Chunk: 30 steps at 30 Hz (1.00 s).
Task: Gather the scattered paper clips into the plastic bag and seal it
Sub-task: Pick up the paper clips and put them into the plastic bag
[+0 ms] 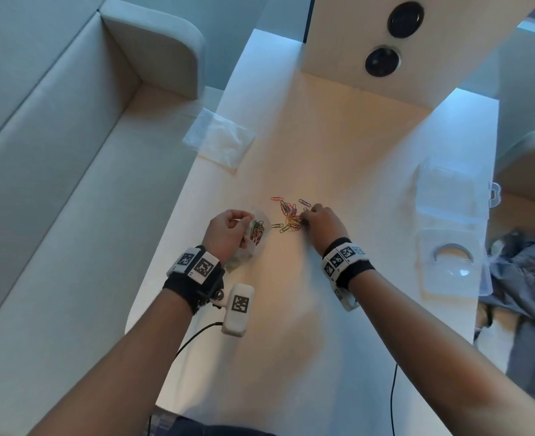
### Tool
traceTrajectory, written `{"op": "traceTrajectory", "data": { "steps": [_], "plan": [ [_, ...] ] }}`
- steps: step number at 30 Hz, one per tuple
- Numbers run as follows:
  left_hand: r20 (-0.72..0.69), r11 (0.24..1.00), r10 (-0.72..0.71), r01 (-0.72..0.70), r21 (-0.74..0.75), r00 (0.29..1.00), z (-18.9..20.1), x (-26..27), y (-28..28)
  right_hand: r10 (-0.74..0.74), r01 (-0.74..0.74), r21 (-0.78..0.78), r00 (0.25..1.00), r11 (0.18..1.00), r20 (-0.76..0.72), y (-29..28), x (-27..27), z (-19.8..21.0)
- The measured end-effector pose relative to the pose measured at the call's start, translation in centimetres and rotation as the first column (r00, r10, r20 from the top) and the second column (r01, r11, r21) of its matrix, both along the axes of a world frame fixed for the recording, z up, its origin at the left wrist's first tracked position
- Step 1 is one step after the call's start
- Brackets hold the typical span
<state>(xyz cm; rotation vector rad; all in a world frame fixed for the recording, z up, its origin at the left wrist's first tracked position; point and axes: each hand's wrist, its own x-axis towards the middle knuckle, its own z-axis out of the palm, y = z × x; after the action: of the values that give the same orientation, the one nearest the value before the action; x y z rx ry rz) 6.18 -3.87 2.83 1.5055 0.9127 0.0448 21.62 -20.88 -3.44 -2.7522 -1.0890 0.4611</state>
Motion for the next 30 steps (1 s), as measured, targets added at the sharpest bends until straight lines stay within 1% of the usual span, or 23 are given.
{"op": "traceTrajectory", "data": {
  "steps": [1, 2, 3, 4, 6, 7, 8, 9, 10, 11, 12, 13, 14, 16, 18, 20, 22, 24, 26, 28, 29, 30],
  "plan": [
    [-0.007, 1.000, -0.016, 0.016, 0.002, 1.000, -0.1, -0.1, -0.3, -0.049, 0.051, 0.059, 0.998, 0.997, -0.032, -0.3, 0.2, 0.3],
    [-0.017, 0.999, -0.032, 0.032, 0.006, 0.999, -0.2, -0.1, -0.6, -0.132, 0.143, 0.126, 0.987, 0.982, -0.087, -0.7, 0.5, 0.6],
    [-0.027, 0.999, -0.046, 0.047, 0.010, 0.999, -0.2, -0.1, -0.8, -0.228, 0.256, 0.183, 0.960, 0.949, -0.161, -1.1, 0.8, 1.0],
    [-0.036, 0.998, -0.058, 0.059, 0.015, 0.998, -0.3, 0.0, -1.1, -0.314, 0.368, 0.226, 0.918, 0.902, -0.242, -1.5, 1.2, 1.4],
    [-0.049, 0.997, -0.071, 0.072, 0.024, 0.996, -0.4, 0.2, -1.4, -0.444, 0.571, 0.250, 0.792, 0.782, -0.419, -2.5, 1.7, 1.7],
    [-0.059, 0.997, -0.074, 0.076, 0.030, 0.996, -0.4, 0.3, -1.5, -0.484, 0.673, 0.247, 0.696, 0.697, -0.531, -3.0, 1.8, 2.0],
    [-0.069, 0.996, -0.076, 0.079, 0.037, 0.995, -0.3, 0.6, -1.7, -0.491, 0.777, 0.234, 0.567, 0.584, -0.661, -3.4, 1.8, 2.4],
    [-0.077, 0.996, -0.075, 0.079, 0.044, 0.994, -0.3, 0.8, -1.8, -0.446, 0.868, 0.206, 0.420, 0.453, -0.790, -3.8, 1.6, 2.8],
    [-0.082, 0.996, -0.070, 0.074, 0.049, 0.994, -0.3, 1.1, -1.9, -0.351, 0.933, 0.159, 0.275, 0.324, -0.895, -4.1, 1.4, 3.3],
    [-0.085, 0.996, -0.063, 0.068, 0.052, 0.994, -0.2, 1.3, -2.1, -0.241, 0.969, 0.103, 0.158, 0.226, -0.958, -4.3, 1.1, 3.9],
    [-0.090, 0.997, -0.059, 0.064, 0.053, 0.994, -0.3, 1.6, -2.2, -0.136, 0.985, 0.053, 0.075, 0.162, -0.988, -4.4, 0.7, 4.5],
    [-0.095, 0.996, -0.060, 0.065, 0.058, 0.994, -0.2, 1.8, -2.2, -0.047, 0.992, 0.010, 0.016, 0.123, -0.999, -4.4, 0.4, 4.9],
    [-0.100, 0.996, -0.064, 0.070, 0.062, 0.993, -0.2, 2.0, -2.3, 0.033, 0.995, -0.024, -0.028, 0.099, -0.999, -4.3, 0.2, 5.4],
    [-0.113, 0.994, -0.072, 0.081, 0.071, 0.991, -0.1, 2.4, -2.5, 0.140, 0.993, -0.083, -0.095, 0.089, -0.986, -3.9, -0.4, 6.3],
    [-0.121, 0.992, -0.081, 0.091, 0.083, 0.989, -0.1, 2.7, -2.7, 0.199, 0.986, -0.116, -0.139, 0.122, -0.970, -3.1, -1.2, 7.1],
    [-0.127, 0.989, -0.089, 0.102, 0.104, 0.988, 0.0, 2.9, -3.0, 0.233, 0.973, -0.126, -0.170, 0.193, -0.957, -2.1, -2.3, 7.8],
    [-0.127, 0.988, -0.098, 0.113, 0.110, 0.987, 0.0, 3.1, -3.2, 0.203, 0.953, -0.114, -0.175, 0.280, -0.964, -1.0, -3.3, 7.9],
    [-0.112, 0.989, -0.100, 0.110, 0.096, 0.989, 0.1, 3.2, -3.4, 0.126, 0.929, -0.092, -0.146, 0.359, -0.981, -0.1, -4.1, 7.9],
    [-0.104, 0.988, -0.105, 0.116, 0.103, 0.989, 0.0, 3.2, -3.5, 0.046, 0.900, -0.046, -0.073, 0.434, -0.996, 0.6, -4.5, 7.8],
    [-0.100, 0.987, -0.108, 0.119, 0.107, 0.989, 0.0, 3.1, -3.5, -0.043, 0.858, 0.009, 0.036, 0.514, -0.998, 1.0, -4.9, 7.5],
    [-0.096, 0.988, -0.107, 0.117, 0.105, 0.990, 0.0, 3.1, -3.4, -0.104, 0.828, 0.043, 0.121, 0.559, -0.987, 1.3, -5.0, 7.4],
    [-0.093, 0.988, -0.108, 0.117, 0.102, 0.990, -0.1, 3.1, -3.4, -0.172, 0.786, 0.088, 0.241, 0.612, -0.955, 1.5, -5.1, 7.2]
  ]
}}
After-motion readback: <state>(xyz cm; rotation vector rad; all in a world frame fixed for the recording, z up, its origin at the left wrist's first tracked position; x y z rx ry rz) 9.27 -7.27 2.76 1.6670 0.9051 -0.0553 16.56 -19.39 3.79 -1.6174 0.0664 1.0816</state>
